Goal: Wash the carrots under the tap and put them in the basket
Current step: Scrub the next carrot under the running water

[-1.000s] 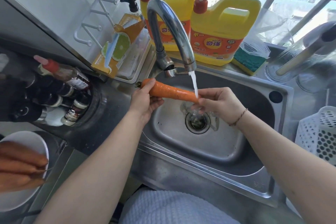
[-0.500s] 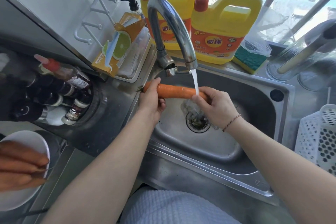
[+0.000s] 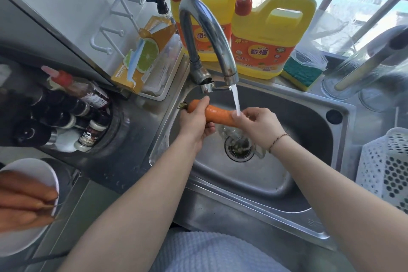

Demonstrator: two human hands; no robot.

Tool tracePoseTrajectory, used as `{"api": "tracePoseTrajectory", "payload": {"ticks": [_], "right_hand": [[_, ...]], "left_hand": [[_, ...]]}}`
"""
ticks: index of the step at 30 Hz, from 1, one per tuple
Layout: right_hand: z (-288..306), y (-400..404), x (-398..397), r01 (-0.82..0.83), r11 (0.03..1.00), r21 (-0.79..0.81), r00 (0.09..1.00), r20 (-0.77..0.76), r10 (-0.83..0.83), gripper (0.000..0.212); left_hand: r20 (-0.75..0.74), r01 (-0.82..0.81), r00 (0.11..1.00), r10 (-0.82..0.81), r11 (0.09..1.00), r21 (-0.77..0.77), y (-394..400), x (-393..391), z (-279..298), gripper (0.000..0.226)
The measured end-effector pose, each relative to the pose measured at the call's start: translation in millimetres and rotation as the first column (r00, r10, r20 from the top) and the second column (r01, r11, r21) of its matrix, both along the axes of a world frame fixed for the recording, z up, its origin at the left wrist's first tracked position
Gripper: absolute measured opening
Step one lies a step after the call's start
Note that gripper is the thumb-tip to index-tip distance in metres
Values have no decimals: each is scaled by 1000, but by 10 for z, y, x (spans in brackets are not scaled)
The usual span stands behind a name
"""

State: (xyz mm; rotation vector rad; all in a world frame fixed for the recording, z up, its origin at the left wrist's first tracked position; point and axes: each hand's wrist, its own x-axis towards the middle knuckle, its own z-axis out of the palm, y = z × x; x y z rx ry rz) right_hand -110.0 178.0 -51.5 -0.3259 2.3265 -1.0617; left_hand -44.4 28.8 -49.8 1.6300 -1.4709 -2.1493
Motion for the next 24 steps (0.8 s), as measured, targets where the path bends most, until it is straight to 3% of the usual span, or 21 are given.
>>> {"api": "tracePoseTrajectory", "payload": {"ticks": [4, 14, 17, 21, 24], "right_hand": [[86, 73, -3, -72, 987, -143, 986, 142, 92, 22], [19, 79, -39, 95, 995, 20, 995, 29, -95, 21], [-10, 84, -27, 77, 996, 35, 997, -4, -76, 26], [-42, 93, -43, 12, 1000, -14, 1000, -17, -12, 15], [-44, 82, -44, -99, 993, 63, 991, -86, 104, 30]], "left_hand": [[3, -5, 1000, 5, 1000, -10, -77, 5, -5, 49], [-45, -5, 999, 3, 1000, -30, 92, -52, -32, 50], [-49, 24, 998, -26, 999, -40, 71, -60, -40, 51], [-50, 61, 997, -64, 996, -59, 45, -79, -22, 54], [-39, 115, 992, -119, 989, -92, 97, -82, -20, 52]]}}
